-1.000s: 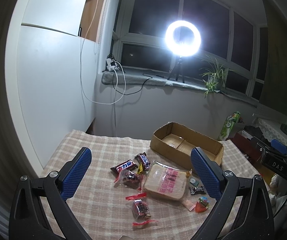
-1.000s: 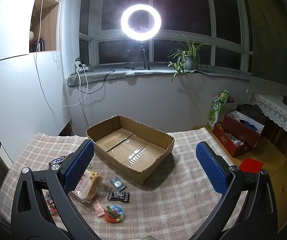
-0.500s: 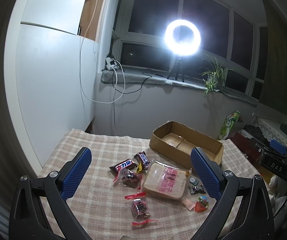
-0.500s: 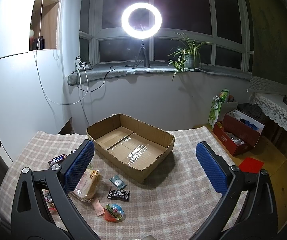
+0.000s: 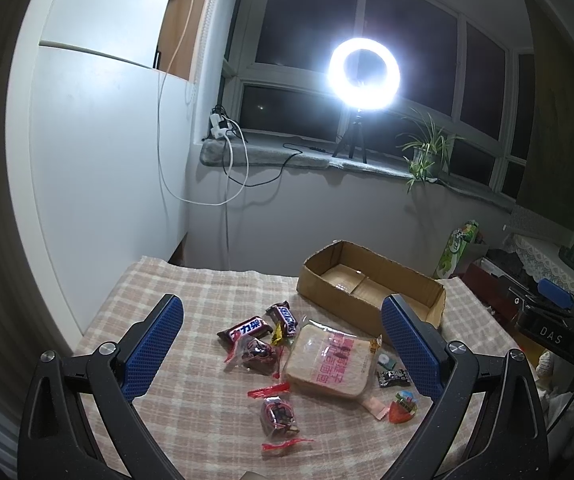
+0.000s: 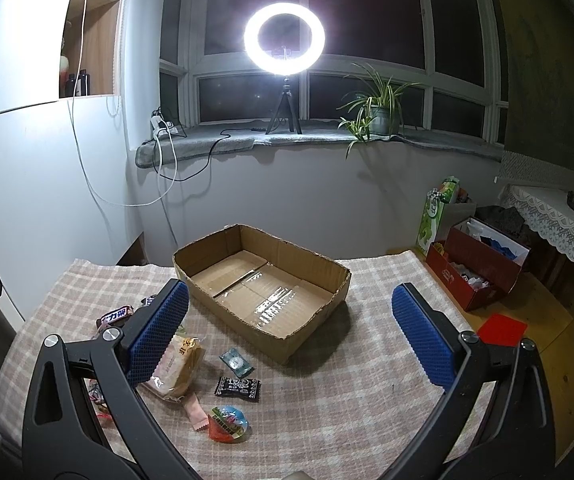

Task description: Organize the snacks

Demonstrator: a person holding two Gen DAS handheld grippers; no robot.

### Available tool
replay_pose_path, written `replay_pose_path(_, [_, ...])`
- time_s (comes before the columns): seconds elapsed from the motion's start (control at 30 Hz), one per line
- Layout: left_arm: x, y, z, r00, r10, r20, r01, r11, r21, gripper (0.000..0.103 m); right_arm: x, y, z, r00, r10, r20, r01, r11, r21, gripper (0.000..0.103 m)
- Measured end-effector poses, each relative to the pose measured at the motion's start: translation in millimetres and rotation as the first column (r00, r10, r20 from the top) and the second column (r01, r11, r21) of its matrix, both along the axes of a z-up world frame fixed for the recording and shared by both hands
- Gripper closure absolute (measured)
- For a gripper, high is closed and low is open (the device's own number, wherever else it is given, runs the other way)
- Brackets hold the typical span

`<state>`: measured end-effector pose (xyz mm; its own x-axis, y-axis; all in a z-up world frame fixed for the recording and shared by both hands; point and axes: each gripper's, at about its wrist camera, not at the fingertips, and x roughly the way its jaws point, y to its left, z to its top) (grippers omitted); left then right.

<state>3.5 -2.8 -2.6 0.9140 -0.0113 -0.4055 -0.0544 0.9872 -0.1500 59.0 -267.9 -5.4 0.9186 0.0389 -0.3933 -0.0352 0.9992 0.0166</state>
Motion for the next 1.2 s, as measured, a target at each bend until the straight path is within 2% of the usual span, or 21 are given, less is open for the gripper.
replay_pose_path(0.4, [4,7,-10,1.000,0.004,-0.031,-0.005,1.000,-0.014,0.004,4,-3,-15,0.999,0.011,-0.051,-0.011,1.000,-0.004,0.000])
replay_pose_path(0.7, [5,18,-31,0.996,0.000,-0.089,-0.001,1.000,-0.004,0.004,9,-5,-44,0.987,0.087,-0.136,-0.093,0.995,-0.038,0.000])
replay_pose_path(0.87, [5,33,-51,0.987,0.016,-0.160,-0.018,1.000,-0.012,0.009,14,-5,-71,0.964,0.138,-0.228,-0.152,0.987,-0.046,0.000])
replay_pose_path(1.0, [6,37,-67,0.977,-0.001,-0.214,-0.007,0.999,-0.038,0.021,17,-7,-96,0.935,0.168,-0.312,-0.185,0.982,-0.028,0.007])
replay_pose_path(1.1, [8,36,-80,0.967,-0.032,-0.252,0.013,0.997,-0.075,0.023,17,-6,-113,0.914,0.192,-0.357,-0.209,0.978,-0.007,0.014])
replay_pose_path(1.2, [12,31,-93,0.953,-0.072,-0.293,0.042,0.994,-0.105,0.024,20,-5,-126,0.891,0.222,-0.395,-0.228,0.973,0.034,0.015])
